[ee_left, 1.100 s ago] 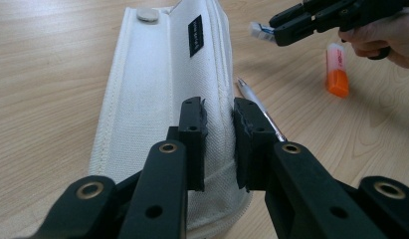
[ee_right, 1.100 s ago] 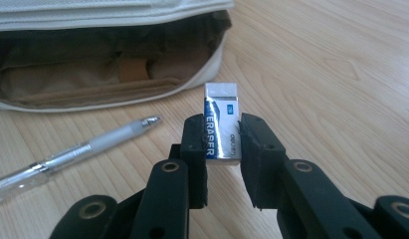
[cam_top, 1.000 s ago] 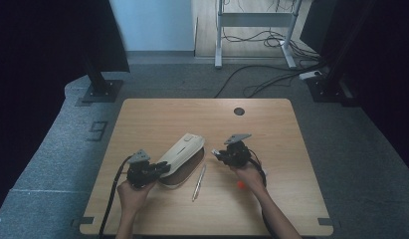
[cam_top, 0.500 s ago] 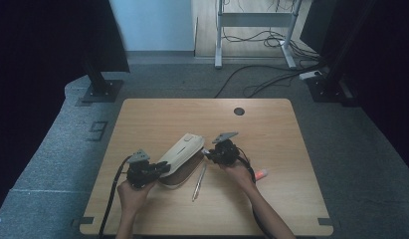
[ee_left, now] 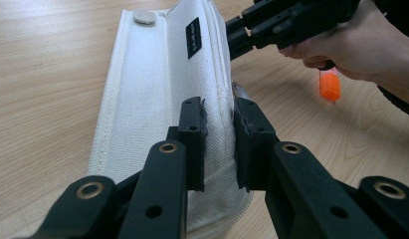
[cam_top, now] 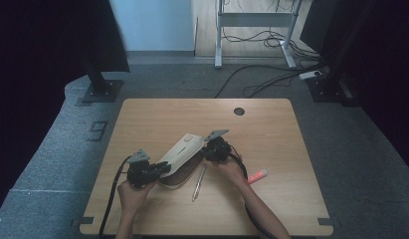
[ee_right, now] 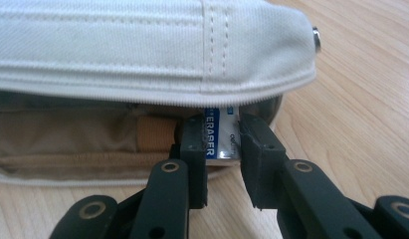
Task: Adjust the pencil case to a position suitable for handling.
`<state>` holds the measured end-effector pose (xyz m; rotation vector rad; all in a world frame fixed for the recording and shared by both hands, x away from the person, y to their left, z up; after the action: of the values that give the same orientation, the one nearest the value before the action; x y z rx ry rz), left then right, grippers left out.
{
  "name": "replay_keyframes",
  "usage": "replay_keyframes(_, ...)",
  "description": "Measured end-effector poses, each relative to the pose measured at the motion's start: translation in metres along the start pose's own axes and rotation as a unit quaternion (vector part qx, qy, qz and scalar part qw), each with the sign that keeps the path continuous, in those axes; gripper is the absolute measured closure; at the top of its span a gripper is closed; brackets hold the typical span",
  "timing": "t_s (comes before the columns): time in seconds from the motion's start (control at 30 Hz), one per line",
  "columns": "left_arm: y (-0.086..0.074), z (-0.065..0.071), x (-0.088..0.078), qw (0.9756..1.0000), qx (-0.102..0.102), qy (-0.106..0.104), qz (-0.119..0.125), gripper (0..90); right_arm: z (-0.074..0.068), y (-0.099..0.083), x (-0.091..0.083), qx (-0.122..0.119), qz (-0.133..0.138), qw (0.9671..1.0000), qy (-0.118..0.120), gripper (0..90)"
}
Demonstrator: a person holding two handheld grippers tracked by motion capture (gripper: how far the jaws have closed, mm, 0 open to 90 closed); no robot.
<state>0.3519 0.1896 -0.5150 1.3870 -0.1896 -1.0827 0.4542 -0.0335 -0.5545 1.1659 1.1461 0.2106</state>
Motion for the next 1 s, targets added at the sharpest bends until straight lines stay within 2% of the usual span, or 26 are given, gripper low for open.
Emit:
replay_keyframes(0.53,0.000,0.001,0.001,0.9999,-0.002,-0.011,0.003,75.7,0.000,0.007,0.021,-0.008,0.000,1.0000,0.000,71.7)
replay_keyframes(0.8,0.000,0.002,0.002,0.9998,-0.003,-0.020,0.004,75.8,0.002,0.006,0.026,-0.007,-0.001,1.0000,-0.004,71.4)
replay_keyframes(1.0,0.000,0.002,0.002,0.9996,-0.005,-0.026,0.006,75.8,0.002,0.004,0.030,-0.017,-0.005,0.9998,-0.005,71.1)
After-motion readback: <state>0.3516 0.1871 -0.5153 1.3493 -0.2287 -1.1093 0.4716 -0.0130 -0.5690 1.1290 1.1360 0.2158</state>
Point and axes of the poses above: each handheld gripper's, and its own axes: x roughly forward along the jaws, y roughly out of its top, z roughly to its right, the point moved 5 cm from there along x, roughly forward along the jaws, and after that the axes turned 6 degrees about z, right-handed, at the moved point
